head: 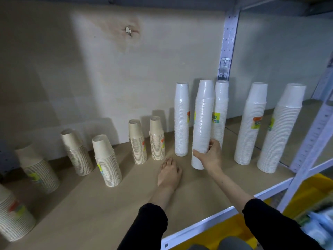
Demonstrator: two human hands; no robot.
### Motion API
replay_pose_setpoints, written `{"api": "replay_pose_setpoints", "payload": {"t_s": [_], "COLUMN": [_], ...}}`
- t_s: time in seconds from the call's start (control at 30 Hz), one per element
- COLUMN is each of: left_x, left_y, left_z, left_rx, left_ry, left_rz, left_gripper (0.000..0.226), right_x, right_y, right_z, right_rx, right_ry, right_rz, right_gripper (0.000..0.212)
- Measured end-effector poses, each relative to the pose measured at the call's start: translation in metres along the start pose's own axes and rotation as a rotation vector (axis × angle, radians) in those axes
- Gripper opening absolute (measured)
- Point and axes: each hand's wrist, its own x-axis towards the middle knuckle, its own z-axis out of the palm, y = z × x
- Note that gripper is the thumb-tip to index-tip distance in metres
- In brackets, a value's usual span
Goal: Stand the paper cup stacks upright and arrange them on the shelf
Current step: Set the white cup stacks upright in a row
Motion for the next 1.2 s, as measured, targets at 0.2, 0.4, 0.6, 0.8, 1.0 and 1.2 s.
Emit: {"api": "replay_pose_setpoints", "payload": {"t_s": [0.2,0.4,0.6,0.8,1.0,1.2], "left_x": [0.001,0.002,0.002,0.001,0.003,0.019], "left_y": [0.000,-0.001,-0.001,0.001,0.006,0.026], "left_z": [0.000,0.001,0.002,-0.005,-0.033,-0.091], "left_rx": [0.000,0.009,0.005,0.027,0.062,-0.021], "left_ry": [-0.012,-0.001,-0.004,-0.043,-0.042,0.164], "left_rz": [-0.003,0.000,-0.001,0.015,0.130,0.232], "left_gripper": [0.050,0.051,0.051,0.050,0.048,0.043], "right_x": [-0.003,-0.001,0.000,0.000,0.004,0.018], "right_y": [0.014,0.018,0.019,0.013,-0.006,-0.052], "right_z": [-0.001,-0.001,0.001,-0.010,-0.026,-0.048], "right_rx": [0.032,0.011,0.034,-0.022,-0.152,-0.254], "right_ry": [-0.012,-0.067,-0.107,-0.180,-0.223,-0.155], "right_rz": [-0.054,-0.077,-0.070,-0.050,-0.072,-0.174], "right_gripper": [0.071,0.069,0.069,0.071,0.068,0.050]}}
